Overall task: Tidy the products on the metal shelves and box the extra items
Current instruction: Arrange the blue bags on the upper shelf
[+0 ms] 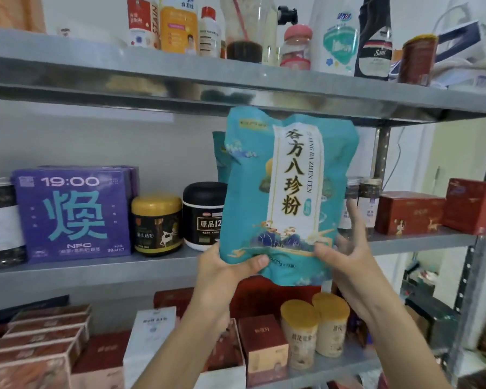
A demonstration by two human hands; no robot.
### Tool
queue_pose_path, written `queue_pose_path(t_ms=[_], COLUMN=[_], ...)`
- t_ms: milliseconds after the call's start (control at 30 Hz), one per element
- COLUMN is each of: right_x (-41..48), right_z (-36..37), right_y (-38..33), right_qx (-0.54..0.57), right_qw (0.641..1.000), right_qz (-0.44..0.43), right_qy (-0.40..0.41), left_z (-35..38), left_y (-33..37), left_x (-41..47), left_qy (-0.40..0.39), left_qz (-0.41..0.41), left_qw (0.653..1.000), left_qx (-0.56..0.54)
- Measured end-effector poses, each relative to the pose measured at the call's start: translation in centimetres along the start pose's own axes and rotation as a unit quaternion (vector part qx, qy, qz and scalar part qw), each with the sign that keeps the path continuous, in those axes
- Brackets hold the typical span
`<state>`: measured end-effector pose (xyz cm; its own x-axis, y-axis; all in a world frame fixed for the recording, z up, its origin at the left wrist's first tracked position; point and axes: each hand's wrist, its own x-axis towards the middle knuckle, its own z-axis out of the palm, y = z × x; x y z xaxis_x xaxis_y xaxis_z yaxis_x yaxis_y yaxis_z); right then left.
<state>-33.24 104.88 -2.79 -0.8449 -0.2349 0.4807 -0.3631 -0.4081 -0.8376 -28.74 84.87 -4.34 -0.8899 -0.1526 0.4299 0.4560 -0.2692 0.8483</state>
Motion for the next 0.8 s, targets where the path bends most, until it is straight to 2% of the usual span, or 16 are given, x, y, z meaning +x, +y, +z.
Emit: queue_pose_path(t_ms=[100, 233, 400, 467, 533, 667, 800], right_x=[-3.0, -5.4, -7.3, -7.8, -8.3, -9.4, -10.6], right_z=[0.3, 0.4, -0.1, -0.2, -0.2, -0.5, -1.6], right_y=[2.9, 5.5, 7.8, 8.8, 9.7, 10.9, 10.1], right_qx=[0.033, 0.047, 0.053, 0.072, 0.076, 0.055, -0.007], right_qw=[0.992, 0.993, 0.99, 0.986, 0.984, 0.984, 0.984], right_qz=[0.102, 0.111, 0.096, 0.107, 0.118, 0.134, 0.174], right_qy=[-0.064, 0.007, 0.088, 0.104, 0.108, 0.106, 0.036], left_z=[-0.5, -1.7, -3.3, -3.5, -3.4, -3.1, -3.6], left_y=[-1.9, -3.3, -3.2, -3.1, -3.3, -4.0, -5.1], left_x=[-1.6, -3.1, -3.9, -3.9, -4.0, -4.7, -5.2], left_qy=[-0.006, -0.038, -0.138, -0.154, -0.138, -0.099, -0.051], left_qz=[-0.043, -0.062, -0.125, -0.155, -0.173, -0.167, -0.163], left_qw=[0.998, 0.997, 0.98, 0.974, 0.975, 0.981, 0.985], left_qx=[-0.036, -0.018, 0.067, 0.049, 0.017, 0.027, 0.031])
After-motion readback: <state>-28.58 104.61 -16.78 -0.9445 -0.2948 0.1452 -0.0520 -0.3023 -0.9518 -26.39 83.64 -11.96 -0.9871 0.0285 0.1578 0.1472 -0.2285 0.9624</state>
